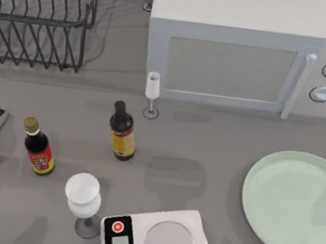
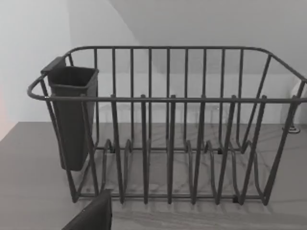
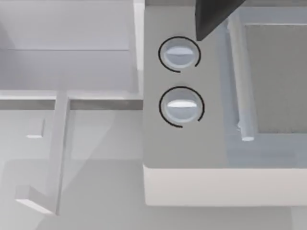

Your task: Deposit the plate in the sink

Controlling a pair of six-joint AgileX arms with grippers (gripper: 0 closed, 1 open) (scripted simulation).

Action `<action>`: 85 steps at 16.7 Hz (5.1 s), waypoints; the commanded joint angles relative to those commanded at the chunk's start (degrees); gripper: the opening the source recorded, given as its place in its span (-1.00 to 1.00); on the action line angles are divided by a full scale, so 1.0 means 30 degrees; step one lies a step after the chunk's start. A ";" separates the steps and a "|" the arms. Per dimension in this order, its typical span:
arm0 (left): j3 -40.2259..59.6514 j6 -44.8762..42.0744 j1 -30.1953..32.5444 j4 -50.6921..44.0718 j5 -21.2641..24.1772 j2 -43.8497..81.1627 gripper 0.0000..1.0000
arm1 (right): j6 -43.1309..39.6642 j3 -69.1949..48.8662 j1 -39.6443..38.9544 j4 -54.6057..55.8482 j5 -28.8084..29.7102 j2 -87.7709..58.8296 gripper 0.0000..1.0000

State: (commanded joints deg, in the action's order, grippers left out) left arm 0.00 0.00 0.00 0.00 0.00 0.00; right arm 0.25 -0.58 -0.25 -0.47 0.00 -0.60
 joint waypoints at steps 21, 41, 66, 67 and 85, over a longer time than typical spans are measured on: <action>0.0000 0.0000 0.0000 0.0000 0.0000 0.0000 1.00 | 1.0074 -2.3351 -0.9827 -1.8550 0.0011 -3.1824 1.00; 0.0000 0.0000 0.0000 0.0000 0.0000 0.0000 1.00 | 1.1216 -2.2179 -1.0822 -1.3933 0.0048 -3.7867 1.00; 0.0000 0.0000 0.0000 0.0000 0.0000 0.0000 1.00 | 1.1227 -2.1681 -1.0907 -1.3240 0.0029 -3.8275 -1.00; 0.0000 0.0000 0.0000 0.0000 0.0000 0.0000 1.00 | 1.1227 -2.1681 -1.0907 -1.3240 0.0029 -3.8275 -1.00; 0.0000 0.0000 0.0000 0.0000 0.0000 0.0000 1.00 | 1.0957 -3.9236 -1.0577 -3.0961 0.0382 -3.6534 -1.00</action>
State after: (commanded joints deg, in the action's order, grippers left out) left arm 0.00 0.00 0.00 0.00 0.00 0.00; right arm 33.13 -118.29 -31.98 -93.35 1.15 -110.21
